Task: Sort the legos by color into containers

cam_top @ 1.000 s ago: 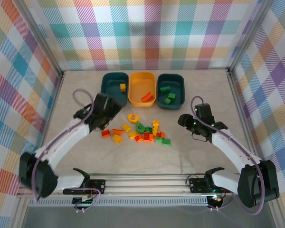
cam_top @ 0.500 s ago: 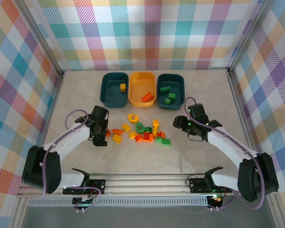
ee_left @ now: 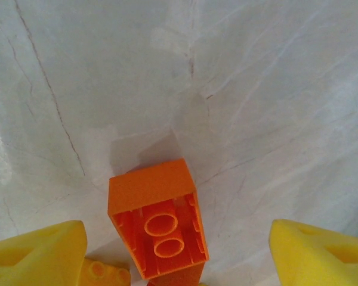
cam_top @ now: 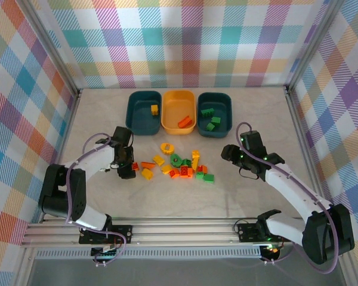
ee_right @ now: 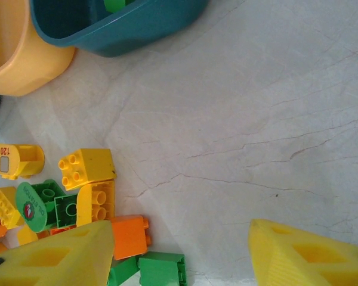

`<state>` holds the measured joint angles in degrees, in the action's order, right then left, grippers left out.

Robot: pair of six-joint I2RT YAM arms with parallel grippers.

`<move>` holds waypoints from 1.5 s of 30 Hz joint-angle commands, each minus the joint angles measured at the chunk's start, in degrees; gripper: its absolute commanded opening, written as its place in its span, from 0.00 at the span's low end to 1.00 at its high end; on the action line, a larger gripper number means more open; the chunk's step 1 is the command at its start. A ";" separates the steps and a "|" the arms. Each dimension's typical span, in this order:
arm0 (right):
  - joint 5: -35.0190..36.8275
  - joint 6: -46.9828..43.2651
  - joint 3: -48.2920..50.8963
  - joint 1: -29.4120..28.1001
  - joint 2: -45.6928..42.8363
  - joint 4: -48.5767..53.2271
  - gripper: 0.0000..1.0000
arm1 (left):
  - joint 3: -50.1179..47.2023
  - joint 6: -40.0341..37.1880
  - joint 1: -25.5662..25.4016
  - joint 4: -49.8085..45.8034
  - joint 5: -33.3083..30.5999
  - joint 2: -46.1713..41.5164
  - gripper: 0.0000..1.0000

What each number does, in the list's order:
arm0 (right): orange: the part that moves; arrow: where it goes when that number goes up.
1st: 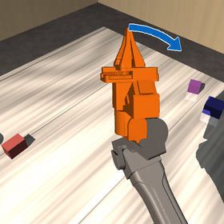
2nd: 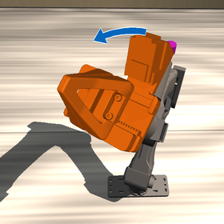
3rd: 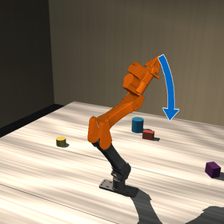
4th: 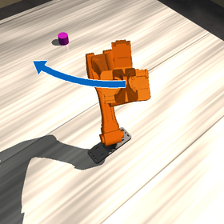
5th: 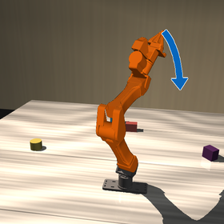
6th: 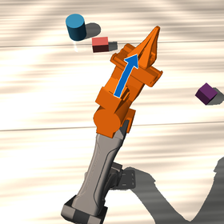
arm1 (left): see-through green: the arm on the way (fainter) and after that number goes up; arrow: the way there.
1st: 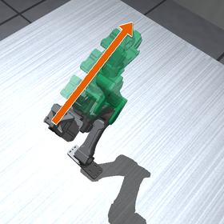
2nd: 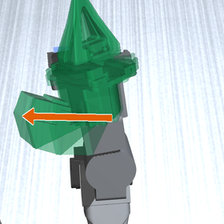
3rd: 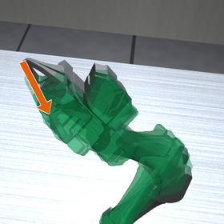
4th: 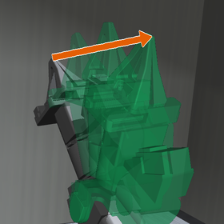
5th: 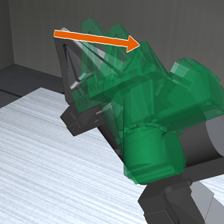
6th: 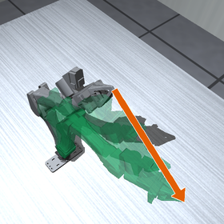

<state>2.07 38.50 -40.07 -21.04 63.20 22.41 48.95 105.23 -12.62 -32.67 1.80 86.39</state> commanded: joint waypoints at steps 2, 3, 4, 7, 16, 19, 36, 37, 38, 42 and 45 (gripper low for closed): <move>0.83 -0.38 -0.63 -0.14 0.67 1.05 0.61 | 0.41 -0.37 0.60 1.30 1.94 1.88 0.78; 0.68 -0.29 -0.83 -0.14 0.93 0.97 0.61 | 0.41 -0.37 0.67 1.58 1.72 2.47 0.77; 0.56 -0.27 -0.88 -0.14 1.05 1.01 0.61 | 0.44 -0.51 0.77 2.01 1.59 3.20 0.76; 0.39 -0.19 -1.10 -0.14 1.05 1.33 0.61 | 0.32 -1.17 1.53 2.45 2.09 5.19 0.70; 1.37 -0.11 -0.56 -0.14 -0.62 2.46 0.60 | 1.51 -6.47 2.69 2.48 1.40 6.27 0.44; 1.26 -0.19 -0.67 -0.14 -0.36 2.11 0.60 | 2.65 -8.43 2.86 0.40 -1.71 4.71 0.42; 1.33 0.14 -0.52 -0.14 0.21 0.62 0.60 | 26.39 -28.33 -1.90 2.53 -0.86 11.80 0.38; 1.37 0.30 -0.22 -0.14 0.10 0.41 0.60 | 28.40 -29.38 -2.96 4.54 0.45 14.05 0.38; 1.48 0.39 -0.06 -0.14 0.08 0.28 0.60 | 30.69 -30.09 -3.86 5.50 1.35 16.25 0.38; 1.42 0.24 0.00 -0.14 0.24 0.65 0.59 | 50.22 -45.78 -8.20 4.76 5.06 30.00 0.44; 1.94 -0.56 -0.47 -0.12 -0.26 1.53 0.60 | 66.43 -53.88 -10.53 -2.73 6.11 40.71 0.46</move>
<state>3.03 38.48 -40.10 -21.04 63.57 23.27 106.24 63.37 -21.19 -29.28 4.73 121.69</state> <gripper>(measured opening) 0.596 0.462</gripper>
